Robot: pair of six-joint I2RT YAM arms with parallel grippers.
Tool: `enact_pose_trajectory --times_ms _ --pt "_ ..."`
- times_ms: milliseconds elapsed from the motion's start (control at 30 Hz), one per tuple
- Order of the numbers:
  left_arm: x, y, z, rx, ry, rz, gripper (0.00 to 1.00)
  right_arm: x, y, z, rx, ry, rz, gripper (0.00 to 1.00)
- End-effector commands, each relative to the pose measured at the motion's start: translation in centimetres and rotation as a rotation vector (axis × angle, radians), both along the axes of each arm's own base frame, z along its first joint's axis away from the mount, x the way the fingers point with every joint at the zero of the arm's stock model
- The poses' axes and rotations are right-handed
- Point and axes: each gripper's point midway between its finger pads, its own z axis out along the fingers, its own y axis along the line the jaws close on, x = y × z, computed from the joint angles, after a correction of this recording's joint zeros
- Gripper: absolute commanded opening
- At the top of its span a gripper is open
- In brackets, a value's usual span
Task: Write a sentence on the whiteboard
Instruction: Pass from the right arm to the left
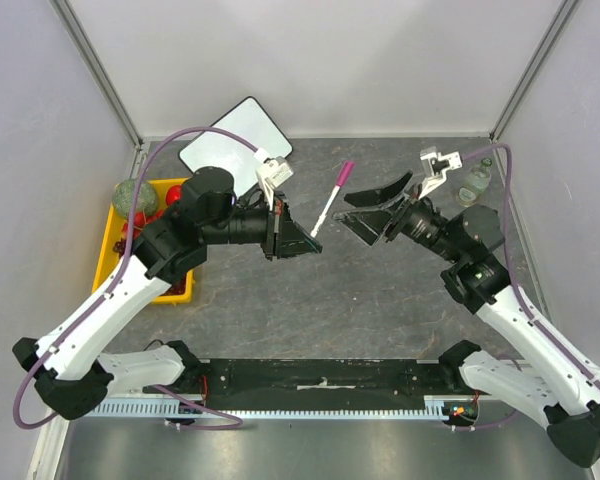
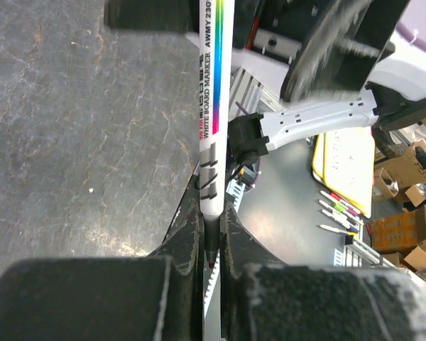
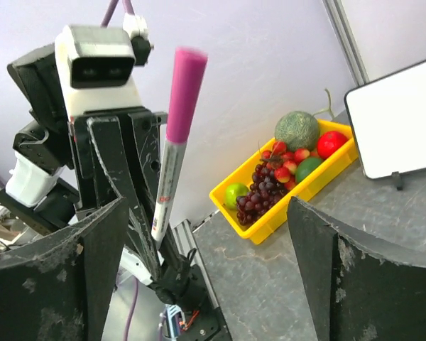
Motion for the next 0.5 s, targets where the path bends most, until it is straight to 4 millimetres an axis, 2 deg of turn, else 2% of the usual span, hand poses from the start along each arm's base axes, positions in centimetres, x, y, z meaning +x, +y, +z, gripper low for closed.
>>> enact_pose_trajectory --times_ms 0,133,267,367,467 --pt "-1.0 1.5 1.0 0.028 -0.043 -0.001 0.02 -1.3 0.0 2.0 -0.044 -0.091 0.142 0.98" --pt "-2.2 2.0 0.2 0.066 -0.024 -0.053 0.02 -3.9 0.9 2.2 -0.048 -0.126 0.352 0.98" --pt "-3.6 2.3 -0.3 0.079 -0.01 -0.126 0.02 -6.6 0.9 3.1 -0.021 -0.184 0.513 0.98" --pt "-4.6 2.1 -0.3 0.062 0.006 -0.192 0.02 -7.1 1.0 2.9 -0.022 -0.176 0.554 0.95" --pt "-5.1 1.9 -0.7 0.062 0.022 -0.236 0.02 -7.2 1.4 2.6 -0.025 -0.162 0.572 0.84"
